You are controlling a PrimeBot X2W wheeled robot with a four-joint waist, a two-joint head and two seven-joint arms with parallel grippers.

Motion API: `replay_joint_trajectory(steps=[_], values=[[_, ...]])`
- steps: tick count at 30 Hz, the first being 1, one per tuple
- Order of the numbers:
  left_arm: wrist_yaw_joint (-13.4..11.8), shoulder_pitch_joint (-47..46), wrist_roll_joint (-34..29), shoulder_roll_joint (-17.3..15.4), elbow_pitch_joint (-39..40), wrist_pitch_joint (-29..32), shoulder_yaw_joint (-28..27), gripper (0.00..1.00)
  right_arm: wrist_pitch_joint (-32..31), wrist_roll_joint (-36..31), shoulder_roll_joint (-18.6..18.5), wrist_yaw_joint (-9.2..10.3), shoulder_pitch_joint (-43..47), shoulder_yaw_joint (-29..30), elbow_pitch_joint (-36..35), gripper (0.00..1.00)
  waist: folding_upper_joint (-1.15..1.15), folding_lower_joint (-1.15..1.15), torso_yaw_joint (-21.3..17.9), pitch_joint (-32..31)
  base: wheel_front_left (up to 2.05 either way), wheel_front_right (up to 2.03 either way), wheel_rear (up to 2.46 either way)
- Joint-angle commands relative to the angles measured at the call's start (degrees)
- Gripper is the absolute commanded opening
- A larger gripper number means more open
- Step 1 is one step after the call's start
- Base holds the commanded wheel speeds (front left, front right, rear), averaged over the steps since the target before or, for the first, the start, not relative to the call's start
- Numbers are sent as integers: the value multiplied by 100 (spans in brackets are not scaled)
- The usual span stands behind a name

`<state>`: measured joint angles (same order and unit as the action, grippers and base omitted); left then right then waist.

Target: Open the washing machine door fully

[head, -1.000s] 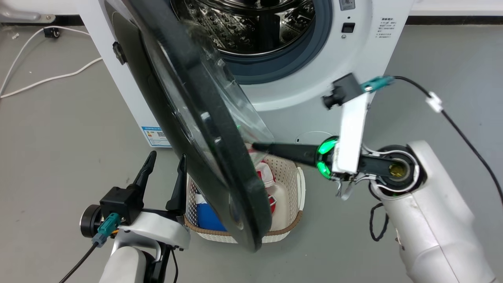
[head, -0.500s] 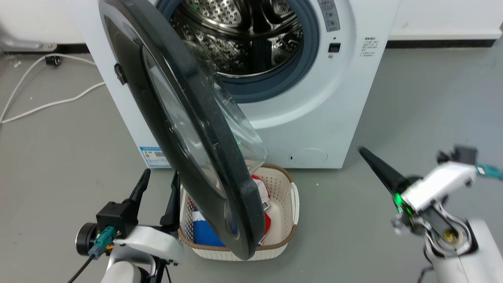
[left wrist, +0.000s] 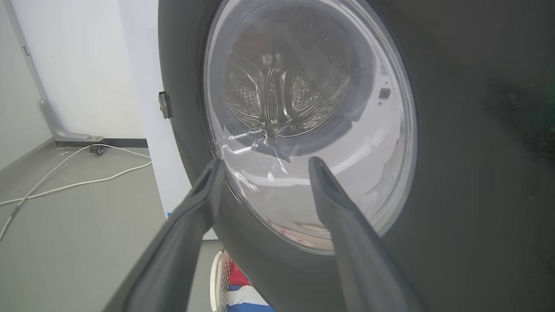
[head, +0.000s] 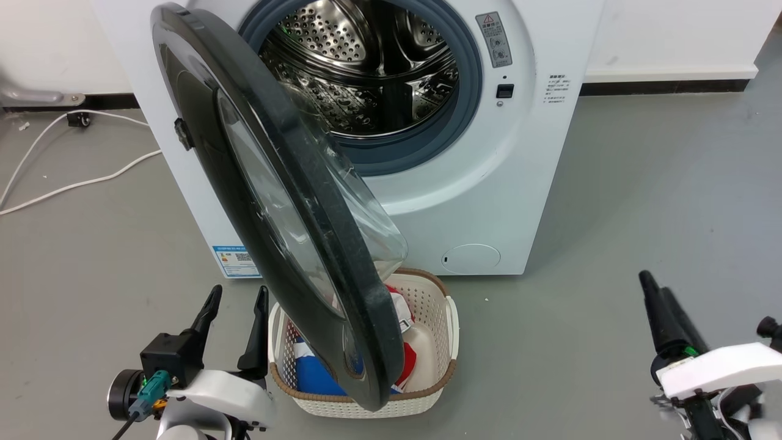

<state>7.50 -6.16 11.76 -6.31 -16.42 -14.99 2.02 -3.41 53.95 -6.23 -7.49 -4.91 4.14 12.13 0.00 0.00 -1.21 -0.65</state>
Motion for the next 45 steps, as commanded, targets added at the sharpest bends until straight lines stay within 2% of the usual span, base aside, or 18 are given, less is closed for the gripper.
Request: replay_joint_trajectory(steps=[1,6,10,11,15,18,23,43,44,45], values=[[-2,19,-39,13,4,-29,9,100,257,-466,-107,0,69,1,-78,100,0,0,8,16,0,0,0],[-2,3,-33,20,13,-29,16,100,1008,-2410,-167,0,26,65,-333,100,0,0,10,39,0,0,0],[-2,46,-30,9,0,-29,11,100,1230,-3719,17,0,147,45,-674,100,0,0,-22,30,0,0,0],[-2,46,-30,9,0,-29,11,100,1230,-3719,17,0,147,45,-674,100,0,0,-22,30,0,0,0],[-2,48,-52,-22,-6,-29,19,100,1293,-4507,184,0,381,-62,-952,100,0,0,-48,7,0,0,0],[-2,40,-57,-37,-17,-29,39,100,1280,-4745,268,0,617,-147,-1016,100,0,0,-50,-17,0,0,0],[-2,43,-61,-62,-39,-29,39,100,1296,-4726,338,0,852,-92,-900,100,0,0,-57,-54,0,0,0],[-2,66,-75,-40,-76,-29,-2,100,1288,-4697,345,0,770,-125,-834,100,0,0,-49,-73,0,0,0],[-2,60,-82,-36,-74,-28,-2,58,1289,-4700,346,0,772,-126,-832,100,0,0,-50,-72,0,0,0],[-2,56,-90,-30,-70,-29,0,29,1289,-4700,346,0,776,-125,-827,100,0,0,-50,-74,0,0,0]])
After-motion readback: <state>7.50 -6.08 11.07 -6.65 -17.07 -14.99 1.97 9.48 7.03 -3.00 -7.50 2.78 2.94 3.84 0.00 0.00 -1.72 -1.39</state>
